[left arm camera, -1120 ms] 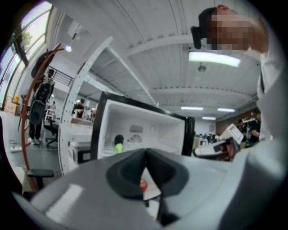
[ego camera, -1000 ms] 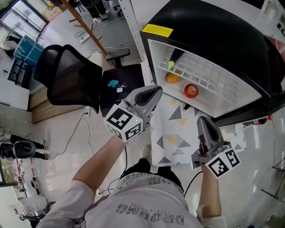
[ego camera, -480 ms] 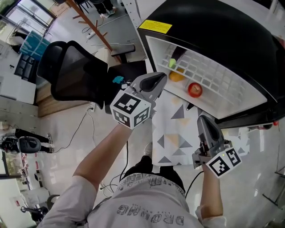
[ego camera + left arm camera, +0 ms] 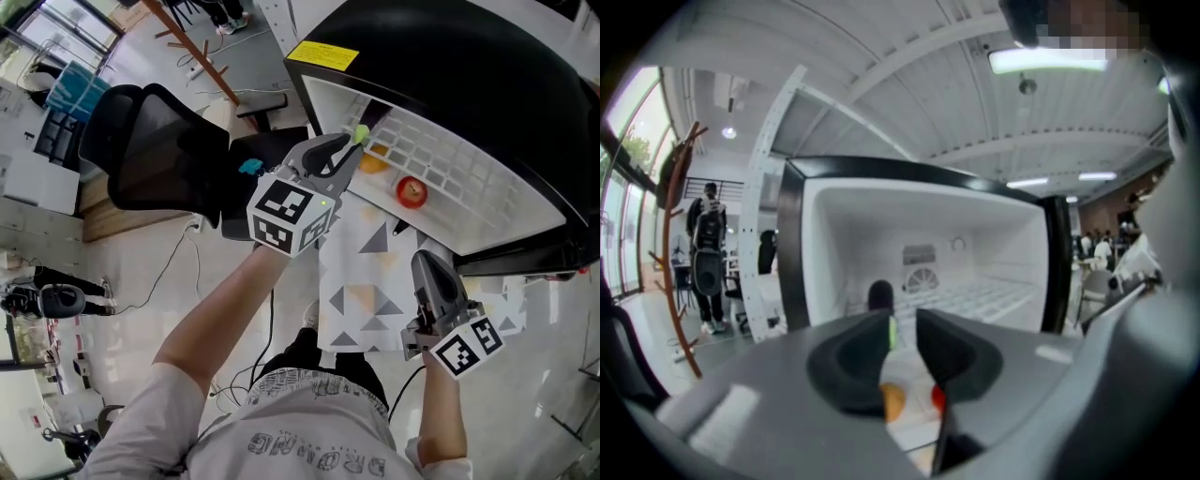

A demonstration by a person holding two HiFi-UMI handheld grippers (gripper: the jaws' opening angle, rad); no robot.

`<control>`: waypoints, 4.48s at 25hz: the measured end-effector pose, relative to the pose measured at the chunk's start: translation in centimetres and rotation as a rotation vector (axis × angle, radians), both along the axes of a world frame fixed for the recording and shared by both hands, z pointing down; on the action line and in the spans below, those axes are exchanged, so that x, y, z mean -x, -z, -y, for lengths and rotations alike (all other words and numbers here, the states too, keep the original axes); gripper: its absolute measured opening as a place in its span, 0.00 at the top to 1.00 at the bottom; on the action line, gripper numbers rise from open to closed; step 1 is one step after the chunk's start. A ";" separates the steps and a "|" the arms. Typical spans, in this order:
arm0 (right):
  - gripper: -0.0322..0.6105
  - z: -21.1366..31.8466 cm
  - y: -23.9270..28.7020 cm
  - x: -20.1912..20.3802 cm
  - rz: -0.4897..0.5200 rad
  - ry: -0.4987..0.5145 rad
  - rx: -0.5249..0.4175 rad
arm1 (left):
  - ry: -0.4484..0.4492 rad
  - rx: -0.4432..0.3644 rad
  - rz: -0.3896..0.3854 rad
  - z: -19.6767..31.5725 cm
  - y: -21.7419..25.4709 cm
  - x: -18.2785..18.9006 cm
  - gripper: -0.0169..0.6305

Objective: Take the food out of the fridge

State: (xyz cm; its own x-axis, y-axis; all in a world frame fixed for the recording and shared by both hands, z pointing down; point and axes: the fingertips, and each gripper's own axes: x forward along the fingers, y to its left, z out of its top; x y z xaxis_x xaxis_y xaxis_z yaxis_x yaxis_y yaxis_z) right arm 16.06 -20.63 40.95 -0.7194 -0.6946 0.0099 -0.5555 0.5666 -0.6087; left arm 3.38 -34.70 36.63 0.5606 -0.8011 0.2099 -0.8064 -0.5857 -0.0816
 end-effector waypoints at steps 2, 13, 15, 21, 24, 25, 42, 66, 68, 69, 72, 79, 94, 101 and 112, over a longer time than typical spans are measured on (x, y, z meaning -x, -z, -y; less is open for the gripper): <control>0.95 -0.1 -0.3 0.2 0.001 0.008 0.007 | 0.004 0.004 0.017 0.4 -0.2 -0.2 0.81; 0.95 0.2 -1.3 0.1 0.008 0.020 0.027 | 0.056 0.026 0.052 2.8 -1.0 -0.9 0.73; 0.95 0.4 -1.4 -0.1 0.008 0.019 0.026 | 0.062 0.028 0.056 3.2 -1.1 -1.1 0.72; 0.95 0.6 -1.8 -0.6 0.006 0.018 0.030 | 0.084 0.042 0.075 4.4 -1.8 -1.7 0.69; 0.95 0.9 -1.9 -0.9 0.003 0.016 0.031 | 0.093 0.045 0.095 4.8 -2.1 -1.8 0.69; 0.95 1.0 -2.0 -1.0 0.001 0.015 0.030 | 0.097 0.046 0.098 4.9 -2.3 -1.7 0.69; 0.95 1.8 -1.5 -2.1 -0.008 -0.018 0.017 | 0.147 0.024 0.150 5.9 -2.6 -1.6 0.78; 0.95 -0.3 0.7 -1.1 -0.030 -0.071 -0.001 | 0.090 -0.024 0.043 -2.0 -0.6 0.6 0.79; 0.95 -0.6 1.1 -0.9 -0.033 -0.077 -0.003 | 0.073 -0.032 0.019 -3.0 -0.2 0.9 0.79; 0.95 -0.7 1.3 -0.8 -0.034 -0.081 -0.004 | 0.063 -0.037 0.006 -3.5 0.0 1.1 0.79; 0.95 -1.2 1.8 -0.4 -0.040 -0.092 -0.008 | 0.047 -0.044 -0.027 -4.7 0.4 2.1 0.79; 0.95 -2.2 3.1 0.8 -0.079 -0.113 -0.037 | 0.016 -0.041 -0.058 -6.9 0.5 4.6 0.79; 0.95 -3.1 5.8 2.6 -0.116 -0.208 -0.072 | -0.093 -0.041 -0.175 -11.7 0.9 8.6 0.79; 0.95 -3.4 6.8 3.9 -0.139 -0.231 -0.089 | -0.144 -0.042 -0.204 -12.4 1.2 9.6 0.79; 0.95 -3.8 7.0 4.5 -0.159 -0.279 -0.094 | -0.216 -0.047 -0.235 -12.7 1.6 10.3 0.79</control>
